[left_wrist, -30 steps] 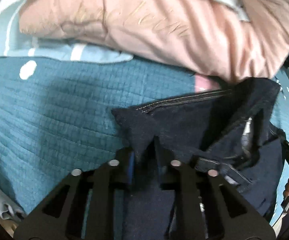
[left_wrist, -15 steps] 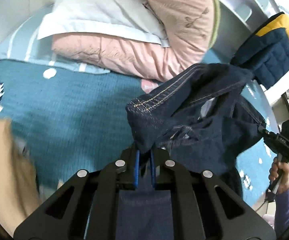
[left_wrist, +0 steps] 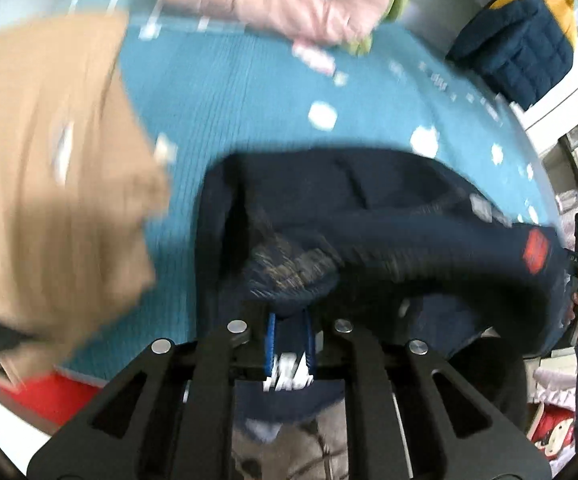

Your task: Fold large clothes

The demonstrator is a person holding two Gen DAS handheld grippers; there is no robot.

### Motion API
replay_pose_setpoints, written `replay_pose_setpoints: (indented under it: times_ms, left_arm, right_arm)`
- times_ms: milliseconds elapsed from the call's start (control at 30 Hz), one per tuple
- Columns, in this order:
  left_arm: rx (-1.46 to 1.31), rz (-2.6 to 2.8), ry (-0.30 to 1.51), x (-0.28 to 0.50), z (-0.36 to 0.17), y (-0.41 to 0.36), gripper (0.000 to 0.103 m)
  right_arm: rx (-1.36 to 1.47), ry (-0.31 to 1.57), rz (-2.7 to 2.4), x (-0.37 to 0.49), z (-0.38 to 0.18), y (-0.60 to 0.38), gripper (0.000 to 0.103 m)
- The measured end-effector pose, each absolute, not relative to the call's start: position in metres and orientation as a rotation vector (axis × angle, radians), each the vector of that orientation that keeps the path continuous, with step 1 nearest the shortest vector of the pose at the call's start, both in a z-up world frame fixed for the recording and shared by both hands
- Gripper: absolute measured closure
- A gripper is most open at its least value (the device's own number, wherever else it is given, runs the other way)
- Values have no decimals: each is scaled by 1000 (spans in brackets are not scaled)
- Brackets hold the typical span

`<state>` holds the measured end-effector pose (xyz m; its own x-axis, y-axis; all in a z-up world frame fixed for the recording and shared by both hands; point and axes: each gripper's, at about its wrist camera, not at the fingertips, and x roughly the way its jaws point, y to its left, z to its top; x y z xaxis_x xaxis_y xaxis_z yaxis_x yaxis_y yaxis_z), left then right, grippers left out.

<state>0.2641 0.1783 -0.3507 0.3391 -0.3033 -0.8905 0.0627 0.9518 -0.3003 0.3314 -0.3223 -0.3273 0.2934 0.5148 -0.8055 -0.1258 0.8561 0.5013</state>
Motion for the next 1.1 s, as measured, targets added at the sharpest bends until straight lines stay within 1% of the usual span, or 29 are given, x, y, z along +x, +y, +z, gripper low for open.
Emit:
replay_pose_setpoints:
  times_ms: [100,167,233,267,300,367,467,500,533,567,600,633,700,733,767,800,833,867,900,933,967,1000,1067,1100]
  left_arm:
    - [-174,-224,1298,241,-393,172,90]
    - [-112,-180,1330,235,-407,168,89]
    - [-140,-164,1350,230,-411,173,89]
    - [-151,-160,1347,229,-410,176,89]
    - [-163,-160,1334,225,-404,180,89]
    - [-172,-163,1309,221,-390,186,88]
    - [-155,-168,1228,206,-358,190,88]
    - [-152,-179,1202,204,-349,189,86]
    - [-155,-188,1159,200,-338,187,70]
    - [-153,-180,1127,198,-329,184,45]
    - [-152,-173,1077,198,-319,180,37]
    - [-155,-179,1041,199,-312,175,34]
    - [-140,-189,1016,207,-307,160,34]
    - [-137,-190,1030,215,-310,151,32]
    - [-142,-192,1056,223,-318,141,30]
    - [-150,-200,1106,231,-332,134,27]
    - [-139,-190,1167,236,-347,129,27]
    - [-96,-147,1261,243,-372,121,27]
    - [-69,-122,1309,246,-387,117,27]
    - [-53,-95,1368,247,-407,115,27]
    - [-68,-100,1398,245,-419,114,27]
    - [-75,-103,1407,242,-426,115,27]
    - [-67,-104,1380,234,-431,115,27]
    - [-69,-111,1369,231,-432,117,27]
  right_arm:
    - [369,1296,420,308,-367,-318,89]
    - [351,1289,383,297,-374,-315,89]
    - [393,1278,361,292,-373,-318,87]
    - [399,1280,352,290,-370,-320,85]
    - [382,1293,322,288,-366,-321,74]
    - [362,1307,290,284,-357,-327,67]
    - [379,1261,300,269,-332,-337,67]
    - [384,1225,311,264,-320,-339,67]
    - [393,1184,328,260,-309,-339,67]
    - [406,1157,342,259,-301,-336,67]
    - [427,1135,356,260,-295,-332,67]
    - [444,1122,363,264,-294,-327,67]
    - [458,1129,360,273,-299,-311,69]
    - [457,1140,355,276,-304,-307,70]
    - [465,1163,360,282,-315,-298,72]
    - [478,1189,381,288,-328,-287,77]
    - [475,1208,386,291,-335,-284,78]
    - [416,1263,364,297,-353,-274,80]
    - [353,1319,341,301,-367,-271,81]
    - [304,1395,304,305,-389,-270,86]
    - [293,1471,259,306,-410,-276,98]
    - [342,1495,250,306,-423,-288,103]
    - [467,1492,262,305,-429,-306,103]
    - [469,1495,262,305,-429,-309,103]
